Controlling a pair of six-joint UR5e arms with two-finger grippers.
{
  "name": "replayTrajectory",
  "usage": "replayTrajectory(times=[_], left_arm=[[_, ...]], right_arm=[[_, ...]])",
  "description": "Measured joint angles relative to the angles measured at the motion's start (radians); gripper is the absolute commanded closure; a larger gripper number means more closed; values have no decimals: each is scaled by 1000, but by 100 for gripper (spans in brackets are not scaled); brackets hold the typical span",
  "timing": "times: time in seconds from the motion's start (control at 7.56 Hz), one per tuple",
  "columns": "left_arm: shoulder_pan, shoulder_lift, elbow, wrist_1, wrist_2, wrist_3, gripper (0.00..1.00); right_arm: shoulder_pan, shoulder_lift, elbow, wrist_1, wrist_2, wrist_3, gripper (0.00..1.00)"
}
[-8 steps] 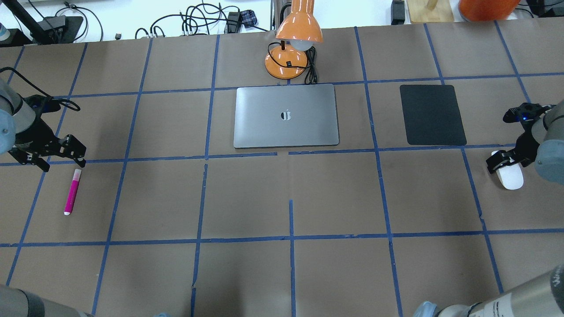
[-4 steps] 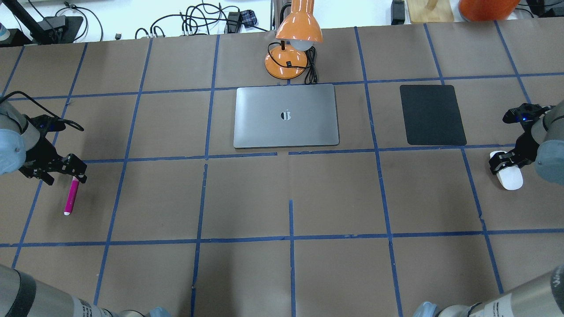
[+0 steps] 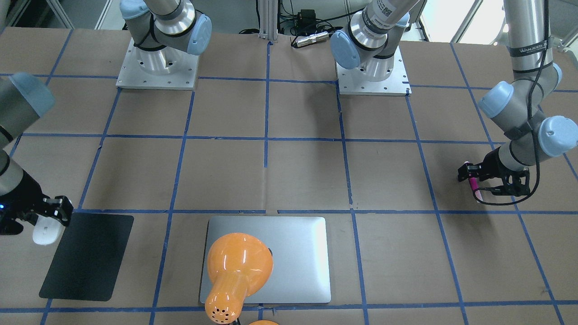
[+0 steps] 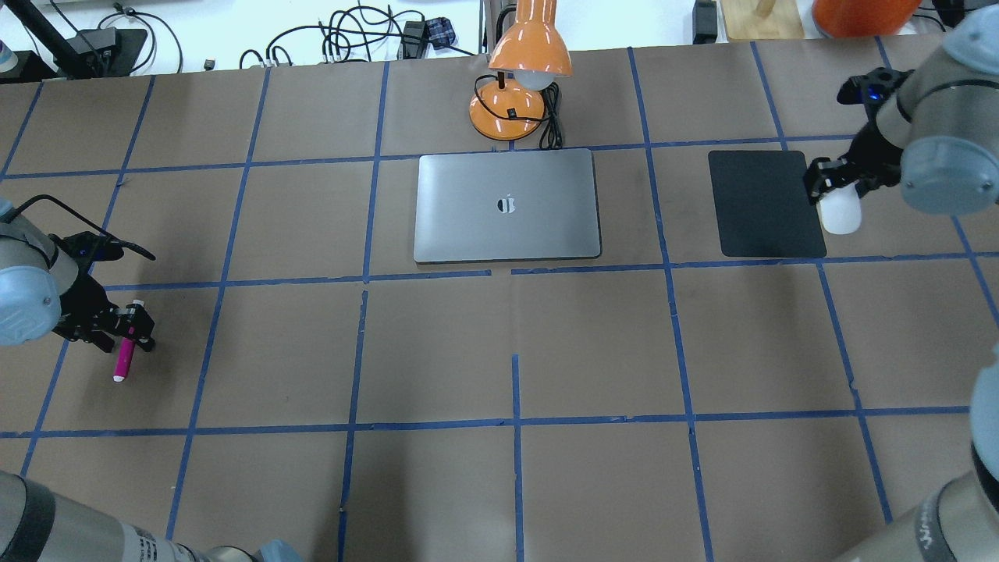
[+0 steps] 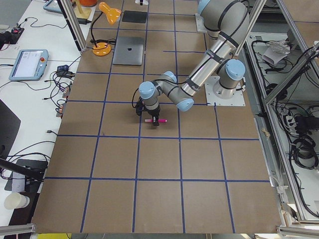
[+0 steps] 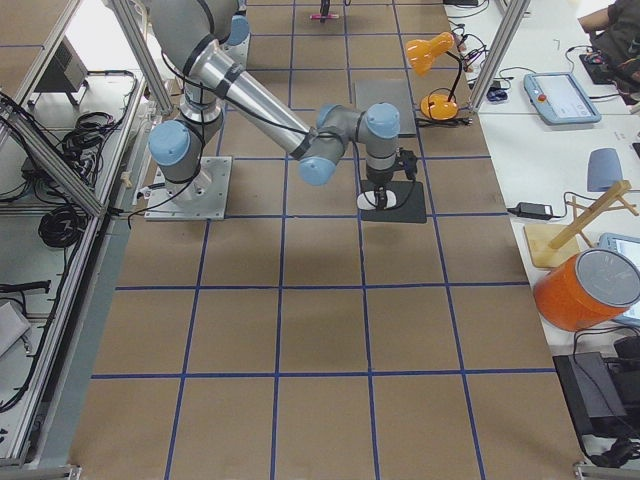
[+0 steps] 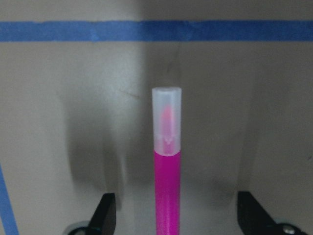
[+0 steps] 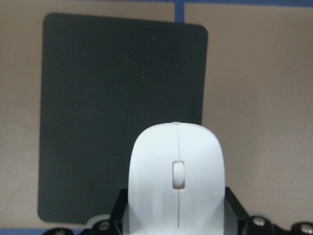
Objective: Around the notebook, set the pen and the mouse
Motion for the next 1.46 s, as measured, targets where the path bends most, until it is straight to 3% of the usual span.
replayTrajectory(times=[0.26, 0.4, 0.53, 0.66, 0.93, 1.46], left_arm=[[0, 2, 4, -3, -1, -1, 100], [0, 7, 9, -3, -1, -3, 100], [-6, 19, 21, -4, -1, -18, 100], [-23, 38, 41, -17, -2, -49, 100], [-146, 89, 92, -111, -10, -191, 100], [-527, 124, 147, -151, -60, -1022, 100]], right_arm=[[73, 148, -152, 35, -21, 62, 68], [83, 185, -172, 39, -28, 69, 44], [86, 203, -178, 41, -31, 71, 8], [87, 211, -179, 43, -33, 72, 0], [87, 211, -180, 65, -41, 72, 0], [147, 108, -254, 260, -100, 84, 0]])
